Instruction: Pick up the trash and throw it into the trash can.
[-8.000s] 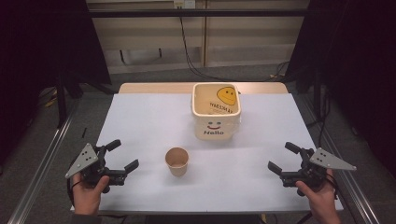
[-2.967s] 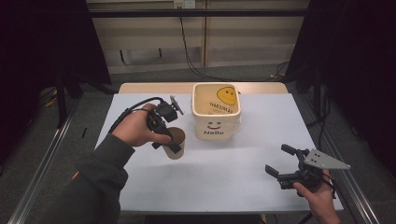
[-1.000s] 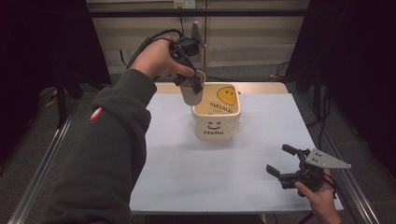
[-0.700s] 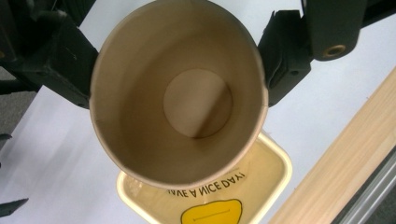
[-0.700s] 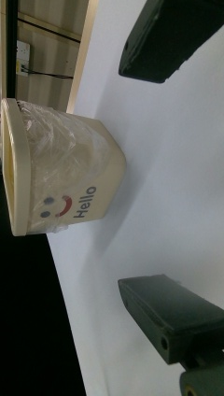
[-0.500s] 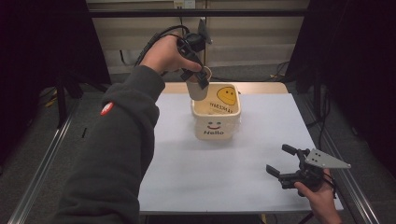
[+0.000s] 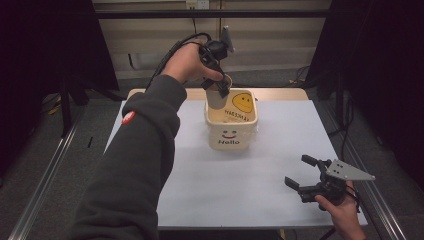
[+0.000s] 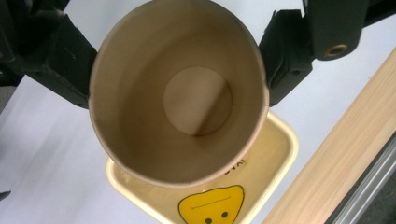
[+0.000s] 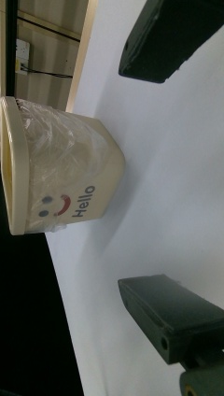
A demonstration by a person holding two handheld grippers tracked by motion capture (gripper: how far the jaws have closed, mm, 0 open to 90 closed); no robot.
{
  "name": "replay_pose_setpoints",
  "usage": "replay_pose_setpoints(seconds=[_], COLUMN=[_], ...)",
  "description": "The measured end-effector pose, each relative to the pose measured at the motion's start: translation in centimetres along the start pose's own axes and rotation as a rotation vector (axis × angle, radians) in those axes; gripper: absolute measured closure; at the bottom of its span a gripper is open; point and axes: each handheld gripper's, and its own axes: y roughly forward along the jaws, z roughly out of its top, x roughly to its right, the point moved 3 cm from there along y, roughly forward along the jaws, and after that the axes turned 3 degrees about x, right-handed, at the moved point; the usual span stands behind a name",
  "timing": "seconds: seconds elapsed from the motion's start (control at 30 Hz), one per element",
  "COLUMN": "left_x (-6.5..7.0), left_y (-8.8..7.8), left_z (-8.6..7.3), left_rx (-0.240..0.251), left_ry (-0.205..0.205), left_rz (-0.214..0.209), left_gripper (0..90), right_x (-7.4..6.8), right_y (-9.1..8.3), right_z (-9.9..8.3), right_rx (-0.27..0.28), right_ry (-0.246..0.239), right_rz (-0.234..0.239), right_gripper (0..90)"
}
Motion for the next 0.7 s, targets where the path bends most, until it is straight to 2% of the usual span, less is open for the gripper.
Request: replay_pose_setpoints(seconds=[0.07, 0.17, 0.23, 0.27, 0.37, 0.5, 0.57, 0.7], left_x=[0.1, 0.2, 0.3, 0.2, 0.0, 0.0, -0.2, -0.3], left_y=[0.4, 1.7, 2.1, 2.6, 3.2, 3.6, 3.6, 3.7], left_z=[0.0, 0.2, 0.1, 0.1, 0.0, -0.1, -0.2, -0.1], left_rx=[0.005, -0.006, -0.005, -0.016, -0.004, -0.013, -0.016, 0.010], left_ry=[-0.013, 0.002, -0.006, 0.006, 0.001, -0.005, 0.006, 0.003], left_rz=[0.000, -0.005, -0.006, -0.010, -0.007, -0.009, -0.006, 0.005], left_gripper=[19.9, 19.7, 19.7, 19.7, 19.6, 19.3, 19.1, 17.9], right_x=[0.0, 0.0, 0.0, 0.0, 0.0, 0.0, 0.0, 0.0], right_y=[0.0, 0.0, 0.0, 0.0, 0.0, 0.0, 0.0, 0.0], right_z=[0.0, 0.0, 0.0, 0.0, 0.0, 0.0, 0.0, 0.0], right_rx=[0.000, -0.002, 0.003, 0.002, 0.003, -0.001, -0.001, -0.002], right_ry=[-0.001, -0.001, -0.002, 0.001, 0.000, -0.005, -0.004, -0.004], right_rz=[0.002, -0.003, 0.004, 0.002, 0.002, -0.002, 0.005, 0.004], right_gripper=[0.7, 0.7, 0.7, 0.7, 0.7, 0.7, 0.7, 0.7])
